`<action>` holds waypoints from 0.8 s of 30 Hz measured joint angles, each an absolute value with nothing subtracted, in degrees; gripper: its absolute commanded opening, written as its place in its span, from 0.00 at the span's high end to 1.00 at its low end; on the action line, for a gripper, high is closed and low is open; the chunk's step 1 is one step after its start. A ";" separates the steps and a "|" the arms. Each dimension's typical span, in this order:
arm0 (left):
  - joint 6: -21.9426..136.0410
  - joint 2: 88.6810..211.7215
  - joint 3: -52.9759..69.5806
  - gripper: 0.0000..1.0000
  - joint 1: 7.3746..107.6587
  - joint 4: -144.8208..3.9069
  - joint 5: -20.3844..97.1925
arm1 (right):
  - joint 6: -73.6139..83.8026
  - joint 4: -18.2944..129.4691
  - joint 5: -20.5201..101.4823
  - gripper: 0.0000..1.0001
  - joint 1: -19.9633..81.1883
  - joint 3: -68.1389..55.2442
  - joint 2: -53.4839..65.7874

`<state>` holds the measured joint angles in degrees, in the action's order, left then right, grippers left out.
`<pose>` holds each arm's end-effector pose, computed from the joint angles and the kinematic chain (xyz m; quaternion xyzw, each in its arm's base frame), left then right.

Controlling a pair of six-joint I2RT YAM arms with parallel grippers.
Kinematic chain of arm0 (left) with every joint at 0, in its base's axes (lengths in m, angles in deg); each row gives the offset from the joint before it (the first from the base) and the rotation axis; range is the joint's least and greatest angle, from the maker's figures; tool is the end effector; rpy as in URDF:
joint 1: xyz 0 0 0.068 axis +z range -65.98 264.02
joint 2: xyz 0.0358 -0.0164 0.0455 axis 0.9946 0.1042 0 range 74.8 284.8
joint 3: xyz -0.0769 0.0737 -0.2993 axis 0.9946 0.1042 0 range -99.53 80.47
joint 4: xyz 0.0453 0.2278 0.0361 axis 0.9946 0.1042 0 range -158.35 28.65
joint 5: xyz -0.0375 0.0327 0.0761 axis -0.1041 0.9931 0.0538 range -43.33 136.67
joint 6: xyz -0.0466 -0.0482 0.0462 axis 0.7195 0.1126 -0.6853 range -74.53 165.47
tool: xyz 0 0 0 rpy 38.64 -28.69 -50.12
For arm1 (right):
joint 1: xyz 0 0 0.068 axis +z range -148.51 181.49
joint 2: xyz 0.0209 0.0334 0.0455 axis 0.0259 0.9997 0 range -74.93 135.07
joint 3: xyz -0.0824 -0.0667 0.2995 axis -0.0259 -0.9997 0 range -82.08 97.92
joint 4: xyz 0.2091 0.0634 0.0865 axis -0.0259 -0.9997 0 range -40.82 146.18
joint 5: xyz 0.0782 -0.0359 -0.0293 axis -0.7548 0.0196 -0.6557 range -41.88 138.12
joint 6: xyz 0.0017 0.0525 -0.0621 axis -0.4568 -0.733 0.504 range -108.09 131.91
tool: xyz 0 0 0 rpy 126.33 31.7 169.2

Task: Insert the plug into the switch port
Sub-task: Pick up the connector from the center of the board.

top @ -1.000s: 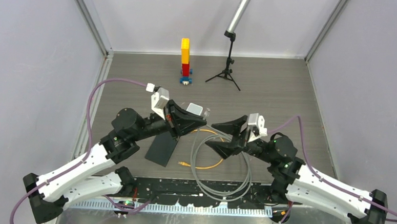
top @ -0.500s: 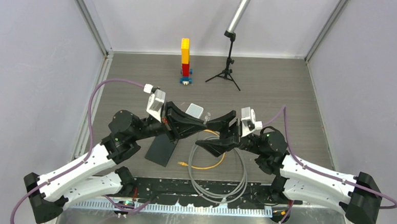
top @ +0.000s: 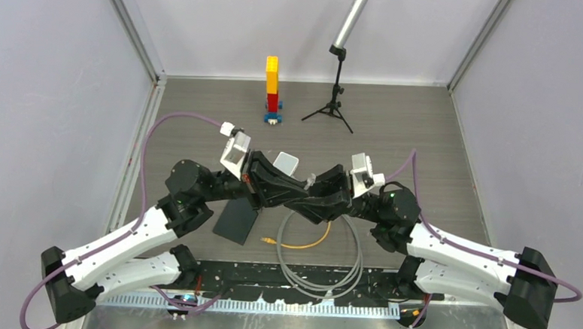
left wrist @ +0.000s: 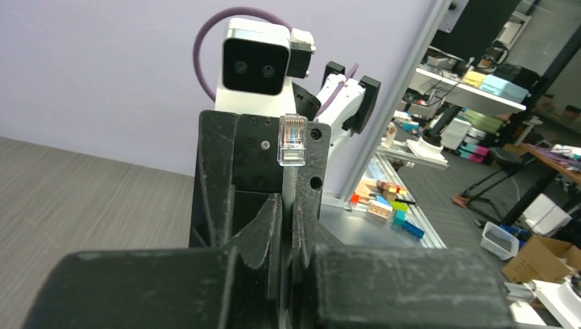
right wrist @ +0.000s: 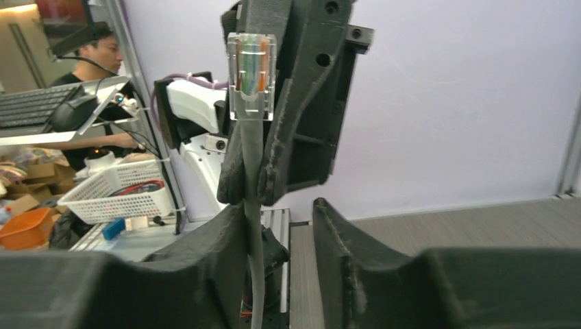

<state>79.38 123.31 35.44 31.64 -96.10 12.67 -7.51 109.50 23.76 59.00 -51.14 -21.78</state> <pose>0.0635 -0.1471 0.4470 0.3256 0.4728 -0.6650 0.4776 0.0697 0.1637 0.4069 -0.3305 0.3943 0.6107 0.6019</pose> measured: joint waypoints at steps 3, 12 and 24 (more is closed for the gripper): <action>80.67 124.57 35.44 1.00 31.85 -98.72 11.16 | -9.67 112.10 20.96 0.91 59.13 -49.72 -19.27; 82.05 124.95 35.44 0.44 31.83 -101.48 9.56 | -9.19 108.83 19.78 0.99 59.35 -48.17 -19.86; 70.42 118.76 32.46 0.37 31.61 -84.91 15.22 | 3.05 71.41 31.65 1.00 59.26 -35.30 -25.81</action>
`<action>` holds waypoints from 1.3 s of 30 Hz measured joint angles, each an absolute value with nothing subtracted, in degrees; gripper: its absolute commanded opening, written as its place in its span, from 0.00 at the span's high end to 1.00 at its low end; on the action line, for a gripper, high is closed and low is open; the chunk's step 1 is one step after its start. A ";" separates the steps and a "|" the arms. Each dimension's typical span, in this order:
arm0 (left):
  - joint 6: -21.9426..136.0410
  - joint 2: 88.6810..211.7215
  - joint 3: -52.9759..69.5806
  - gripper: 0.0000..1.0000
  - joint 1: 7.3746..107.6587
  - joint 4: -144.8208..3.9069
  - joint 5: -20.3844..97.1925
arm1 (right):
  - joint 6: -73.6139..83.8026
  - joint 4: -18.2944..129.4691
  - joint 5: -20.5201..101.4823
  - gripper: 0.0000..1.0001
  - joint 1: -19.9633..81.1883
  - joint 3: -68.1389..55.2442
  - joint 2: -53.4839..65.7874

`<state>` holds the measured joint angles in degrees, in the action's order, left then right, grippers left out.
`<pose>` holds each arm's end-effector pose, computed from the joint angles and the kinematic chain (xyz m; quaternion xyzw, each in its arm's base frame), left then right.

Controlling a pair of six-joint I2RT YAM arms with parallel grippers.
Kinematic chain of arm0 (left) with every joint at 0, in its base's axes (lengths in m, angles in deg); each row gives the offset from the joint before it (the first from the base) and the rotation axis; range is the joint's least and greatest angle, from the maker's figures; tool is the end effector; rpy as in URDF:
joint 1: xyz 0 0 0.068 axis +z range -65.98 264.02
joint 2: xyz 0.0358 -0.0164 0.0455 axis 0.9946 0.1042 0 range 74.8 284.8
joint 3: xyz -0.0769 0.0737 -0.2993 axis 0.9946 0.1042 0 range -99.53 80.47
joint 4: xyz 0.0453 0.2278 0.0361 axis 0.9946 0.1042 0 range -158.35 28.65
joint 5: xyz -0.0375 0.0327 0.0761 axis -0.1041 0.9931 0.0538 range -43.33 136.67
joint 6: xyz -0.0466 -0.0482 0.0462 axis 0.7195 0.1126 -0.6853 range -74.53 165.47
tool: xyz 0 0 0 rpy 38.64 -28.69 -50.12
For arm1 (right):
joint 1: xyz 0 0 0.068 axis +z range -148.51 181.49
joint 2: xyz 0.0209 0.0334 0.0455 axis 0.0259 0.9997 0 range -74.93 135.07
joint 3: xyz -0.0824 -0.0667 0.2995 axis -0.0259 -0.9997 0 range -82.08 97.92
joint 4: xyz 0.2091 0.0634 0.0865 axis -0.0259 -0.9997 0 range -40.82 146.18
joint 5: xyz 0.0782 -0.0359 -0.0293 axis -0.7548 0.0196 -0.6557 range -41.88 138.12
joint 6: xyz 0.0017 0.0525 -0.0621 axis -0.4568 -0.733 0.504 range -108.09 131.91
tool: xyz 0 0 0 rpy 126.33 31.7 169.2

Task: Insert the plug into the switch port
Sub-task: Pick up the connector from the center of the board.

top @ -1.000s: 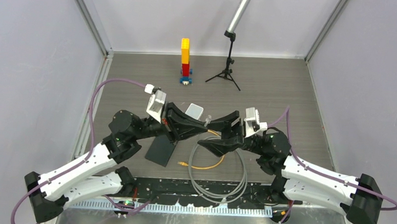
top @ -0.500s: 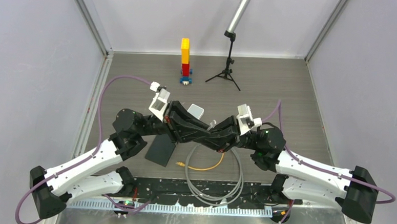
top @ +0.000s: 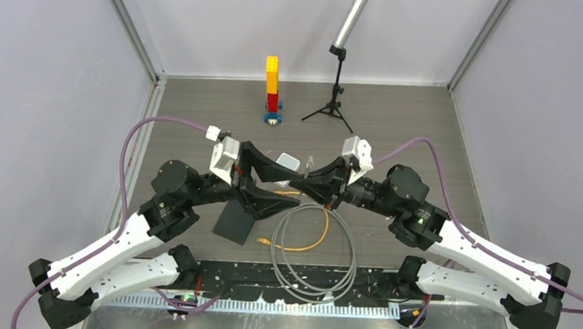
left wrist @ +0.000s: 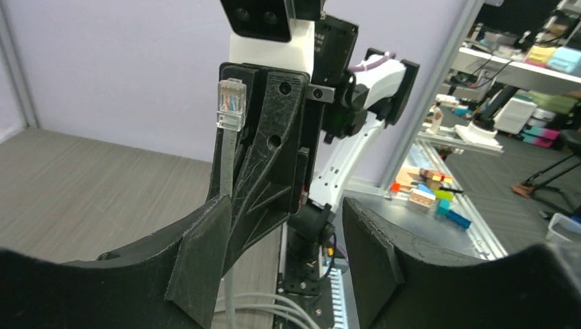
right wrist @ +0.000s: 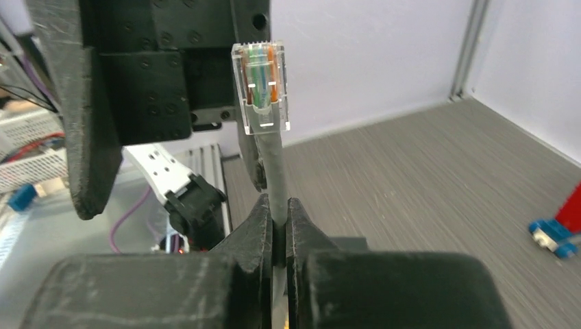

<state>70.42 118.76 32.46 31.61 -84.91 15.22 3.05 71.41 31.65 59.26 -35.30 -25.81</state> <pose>0.0527 -0.1289 0.4511 0.3465 0.4794 -0.6150 0.5214 0.0758 0.1578 0.4308 -0.3574 0.5151 0.4997 0.5977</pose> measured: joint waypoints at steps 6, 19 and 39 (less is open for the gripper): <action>67.77 118.87 32.11 0.38 31.59 -81.68 17.21 | 6.46 59.04 36.11 1.00 60.71 -30.18 -24.10; 66.29 118.50 31.96 0.39 31.57 -78.90 18.81 | 9.69 46.21 40.99 1.00 63.37 -23.56 -23.49; 64.50 114.67 29.58 0.39 31.57 -77.04 16.62 | 8.53 42.90 24.77 0.99 63.37 -16.39 -31.16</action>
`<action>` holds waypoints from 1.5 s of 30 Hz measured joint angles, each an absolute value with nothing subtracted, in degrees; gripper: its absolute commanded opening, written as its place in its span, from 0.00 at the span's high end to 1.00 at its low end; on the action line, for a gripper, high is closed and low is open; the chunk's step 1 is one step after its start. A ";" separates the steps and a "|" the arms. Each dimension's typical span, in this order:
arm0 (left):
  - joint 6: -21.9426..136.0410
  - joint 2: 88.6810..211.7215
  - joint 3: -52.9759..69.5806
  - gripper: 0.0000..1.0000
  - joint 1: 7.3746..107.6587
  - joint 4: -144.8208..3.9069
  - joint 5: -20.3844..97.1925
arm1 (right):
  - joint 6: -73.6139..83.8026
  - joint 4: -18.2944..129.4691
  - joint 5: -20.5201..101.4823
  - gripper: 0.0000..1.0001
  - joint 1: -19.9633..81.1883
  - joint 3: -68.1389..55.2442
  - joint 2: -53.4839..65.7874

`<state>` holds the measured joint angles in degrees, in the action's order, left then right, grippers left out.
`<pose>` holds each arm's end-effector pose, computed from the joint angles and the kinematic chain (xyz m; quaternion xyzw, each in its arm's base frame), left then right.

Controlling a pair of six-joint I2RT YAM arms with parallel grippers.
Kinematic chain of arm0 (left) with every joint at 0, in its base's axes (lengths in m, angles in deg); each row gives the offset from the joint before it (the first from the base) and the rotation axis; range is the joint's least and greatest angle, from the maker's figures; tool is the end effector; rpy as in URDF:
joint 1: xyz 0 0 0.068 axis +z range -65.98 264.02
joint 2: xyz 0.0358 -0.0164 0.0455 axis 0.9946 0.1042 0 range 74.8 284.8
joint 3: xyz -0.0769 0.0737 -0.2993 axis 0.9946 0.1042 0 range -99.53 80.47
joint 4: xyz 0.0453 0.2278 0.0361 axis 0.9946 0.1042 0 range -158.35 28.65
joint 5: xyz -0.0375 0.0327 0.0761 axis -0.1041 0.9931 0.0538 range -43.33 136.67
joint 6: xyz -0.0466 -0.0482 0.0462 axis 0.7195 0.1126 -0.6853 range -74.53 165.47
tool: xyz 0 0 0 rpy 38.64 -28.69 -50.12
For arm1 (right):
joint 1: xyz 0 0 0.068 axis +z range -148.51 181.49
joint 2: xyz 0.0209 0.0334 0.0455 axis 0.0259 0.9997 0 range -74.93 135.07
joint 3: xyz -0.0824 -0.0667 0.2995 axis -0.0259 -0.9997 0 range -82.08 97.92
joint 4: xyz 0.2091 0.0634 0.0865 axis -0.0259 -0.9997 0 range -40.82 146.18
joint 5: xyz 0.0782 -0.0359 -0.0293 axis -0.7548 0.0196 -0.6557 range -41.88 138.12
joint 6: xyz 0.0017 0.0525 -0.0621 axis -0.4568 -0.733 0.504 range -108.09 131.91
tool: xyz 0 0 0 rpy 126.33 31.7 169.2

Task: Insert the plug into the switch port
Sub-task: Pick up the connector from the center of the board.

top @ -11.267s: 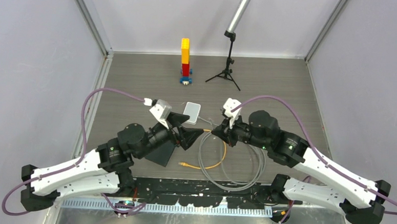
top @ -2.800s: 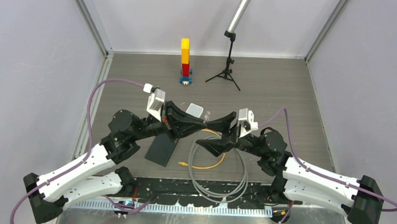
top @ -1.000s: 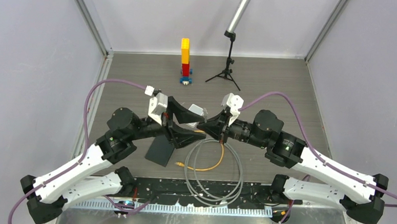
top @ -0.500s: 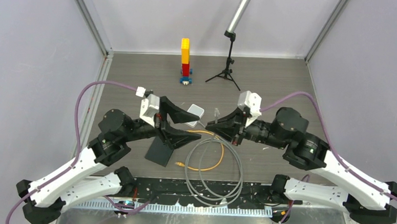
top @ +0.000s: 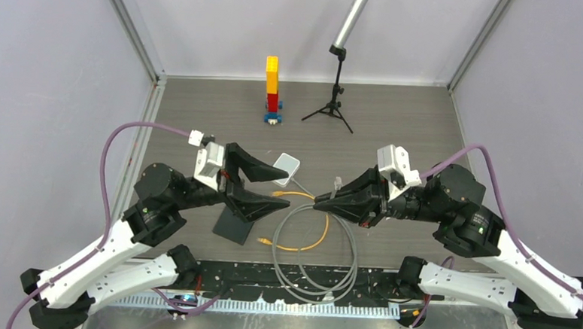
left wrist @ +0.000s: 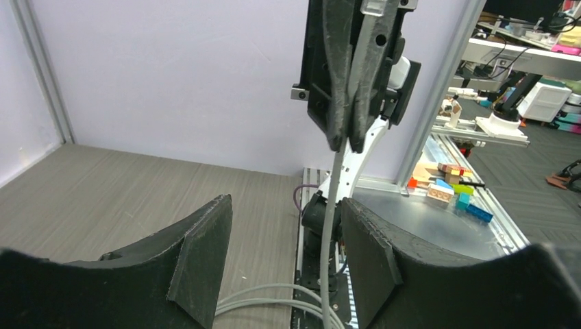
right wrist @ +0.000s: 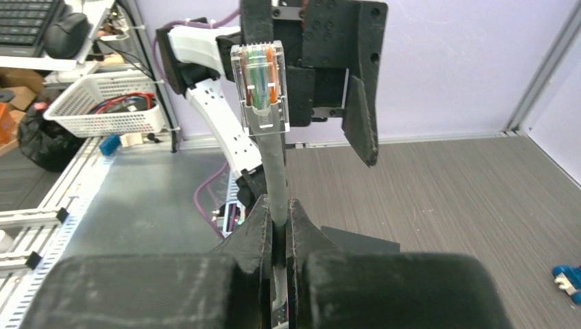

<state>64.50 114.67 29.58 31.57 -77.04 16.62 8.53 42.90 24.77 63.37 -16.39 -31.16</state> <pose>0.0392 -0.1091 0.4581 0.3629 0.4716 -0.5824 0.5539 0.0279 0.1117 0.4855 -0.4459 0.4820 0.5116 0.5543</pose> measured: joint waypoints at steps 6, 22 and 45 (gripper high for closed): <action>64.47 115.29 28.27 0.38 31.57 -76.78 16.60 | 7.90 43.98 22.45 1.00 63.37 -16.39 -30.99; 64.19 118.69 25.29 0.39 31.57 -77.96 14.39 | 5.21 45.61 23.78 1.00 63.37 -18.27 -21.19; 66.05 119.72 26.26 1.00 31.61 -80.04 14.37 | 3.99 48.70 23.35 0.99 63.42 -18.27 -18.79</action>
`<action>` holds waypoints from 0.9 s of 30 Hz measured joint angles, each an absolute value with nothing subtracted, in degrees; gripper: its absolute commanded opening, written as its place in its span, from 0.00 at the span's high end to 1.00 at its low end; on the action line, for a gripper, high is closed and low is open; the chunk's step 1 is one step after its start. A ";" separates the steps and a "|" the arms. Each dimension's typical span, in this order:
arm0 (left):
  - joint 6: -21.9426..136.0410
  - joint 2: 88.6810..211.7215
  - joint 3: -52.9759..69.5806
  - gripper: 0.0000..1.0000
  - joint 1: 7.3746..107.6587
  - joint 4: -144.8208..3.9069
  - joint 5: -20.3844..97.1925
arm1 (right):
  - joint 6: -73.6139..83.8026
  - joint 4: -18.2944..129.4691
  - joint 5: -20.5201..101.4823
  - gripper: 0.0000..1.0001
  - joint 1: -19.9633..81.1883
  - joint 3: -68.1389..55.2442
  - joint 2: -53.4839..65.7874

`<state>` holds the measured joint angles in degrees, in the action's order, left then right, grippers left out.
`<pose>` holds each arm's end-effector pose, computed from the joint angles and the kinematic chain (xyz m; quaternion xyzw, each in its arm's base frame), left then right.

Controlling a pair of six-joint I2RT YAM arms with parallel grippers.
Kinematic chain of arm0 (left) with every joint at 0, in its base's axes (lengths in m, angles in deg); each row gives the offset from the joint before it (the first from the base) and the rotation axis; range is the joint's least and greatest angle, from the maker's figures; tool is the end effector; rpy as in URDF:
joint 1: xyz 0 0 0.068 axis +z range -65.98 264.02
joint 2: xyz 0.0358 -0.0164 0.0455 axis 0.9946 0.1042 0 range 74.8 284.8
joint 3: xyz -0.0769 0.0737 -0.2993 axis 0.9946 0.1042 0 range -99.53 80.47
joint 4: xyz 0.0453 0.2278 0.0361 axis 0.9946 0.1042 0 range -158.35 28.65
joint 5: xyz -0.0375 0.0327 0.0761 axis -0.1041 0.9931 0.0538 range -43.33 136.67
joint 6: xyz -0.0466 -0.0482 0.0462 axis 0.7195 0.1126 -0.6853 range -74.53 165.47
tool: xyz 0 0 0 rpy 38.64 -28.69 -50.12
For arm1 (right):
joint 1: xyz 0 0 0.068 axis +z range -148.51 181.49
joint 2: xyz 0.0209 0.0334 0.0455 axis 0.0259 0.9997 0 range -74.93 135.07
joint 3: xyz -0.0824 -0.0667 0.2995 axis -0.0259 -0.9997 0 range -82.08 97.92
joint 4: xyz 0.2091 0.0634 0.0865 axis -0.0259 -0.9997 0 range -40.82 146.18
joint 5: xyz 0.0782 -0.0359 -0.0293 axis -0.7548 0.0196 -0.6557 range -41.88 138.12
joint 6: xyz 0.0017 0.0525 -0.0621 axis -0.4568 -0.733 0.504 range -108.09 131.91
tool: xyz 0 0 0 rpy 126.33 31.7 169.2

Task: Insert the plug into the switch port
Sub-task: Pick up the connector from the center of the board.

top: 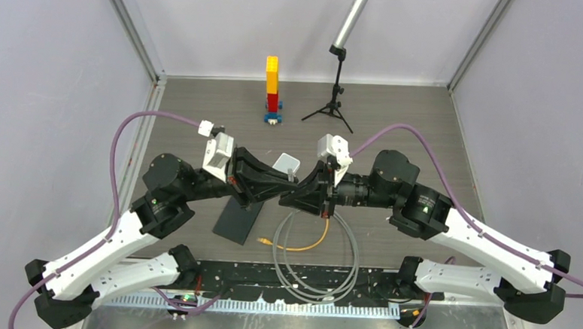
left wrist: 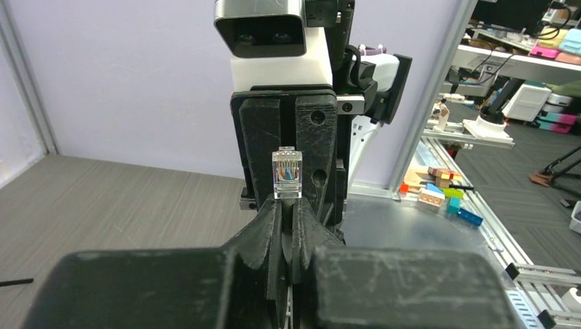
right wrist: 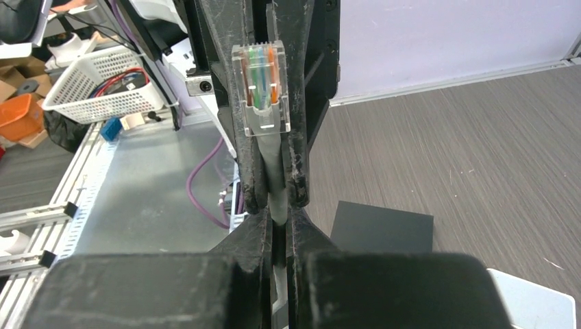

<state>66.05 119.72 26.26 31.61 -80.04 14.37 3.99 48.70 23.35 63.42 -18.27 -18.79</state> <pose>0.0490 -0.1255 0.4745 0.3696 0.4605 -0.5974 0.5426 0.0641 0.1832 0.4600 -0.4485 0.5453 0.5202 0.4804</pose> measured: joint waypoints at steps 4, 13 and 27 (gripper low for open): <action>66.24 119.66 26.32 1.00 31.61 -80.15 14.57 | 4.07 49.79 23.43 0.78 63.42 -18.95 -18.99; 69.11 118.83 28.55 1.00 31.57 -83.25 14.39 | 0.69 71.45 24.42 0.55 63.44 -34.68 -23.34; 72.15 117.12 29.42 1.00 31.57 -88.98 14.52 | -8.43 112.74 25.77 0.60 63.44 -46.20 -19.62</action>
